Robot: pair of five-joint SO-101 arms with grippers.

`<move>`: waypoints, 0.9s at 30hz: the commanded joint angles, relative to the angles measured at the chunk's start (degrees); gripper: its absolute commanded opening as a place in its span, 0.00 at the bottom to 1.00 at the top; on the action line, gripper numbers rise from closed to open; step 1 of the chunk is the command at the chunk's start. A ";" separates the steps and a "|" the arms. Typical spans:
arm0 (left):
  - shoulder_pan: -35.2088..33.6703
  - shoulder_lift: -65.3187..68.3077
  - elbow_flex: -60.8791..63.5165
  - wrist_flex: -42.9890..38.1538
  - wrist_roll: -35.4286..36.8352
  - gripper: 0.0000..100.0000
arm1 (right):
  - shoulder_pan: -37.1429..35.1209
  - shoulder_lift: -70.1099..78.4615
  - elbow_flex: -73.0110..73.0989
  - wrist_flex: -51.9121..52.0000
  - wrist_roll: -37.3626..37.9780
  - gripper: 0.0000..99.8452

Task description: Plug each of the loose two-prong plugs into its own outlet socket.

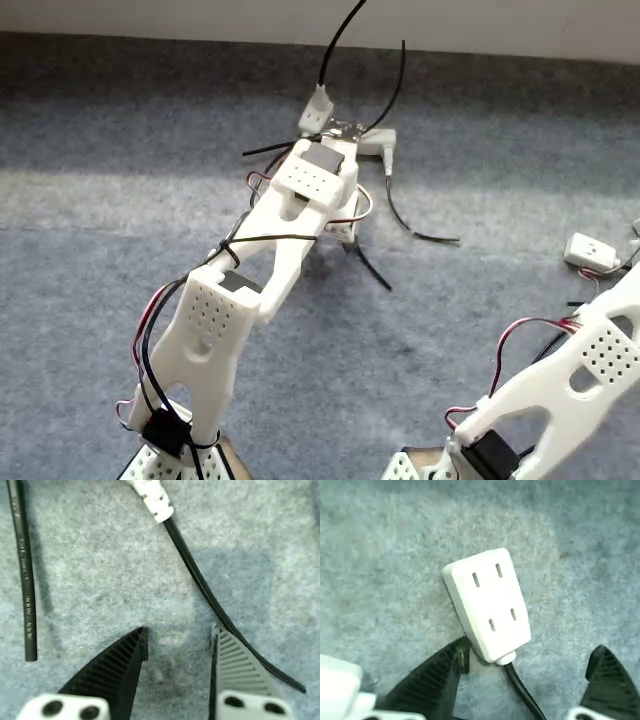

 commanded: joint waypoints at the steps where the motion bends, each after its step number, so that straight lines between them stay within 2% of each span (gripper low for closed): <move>1: -0.22 0.04 -1.19 -1.76 0.35 0.21 | -0.22 0.66 -3.12 -2.59 4.22 0.36; 12: -0.22 0.04 -1.19 -1.76 0.26 0.21 | -2.33 1.80 -2.51 -3.65 4.31 0.36; 20: -0.22 0.04 -1.19 -1.67 0.26 0.21 | -1.45 6.20 -3.03 -3.30 4.31 0.14; 27: -0.22 0.04 -1.19 -1.67 0.26 0.21 | 0.48 6.20 -3.47 -3.21 4.31 0.13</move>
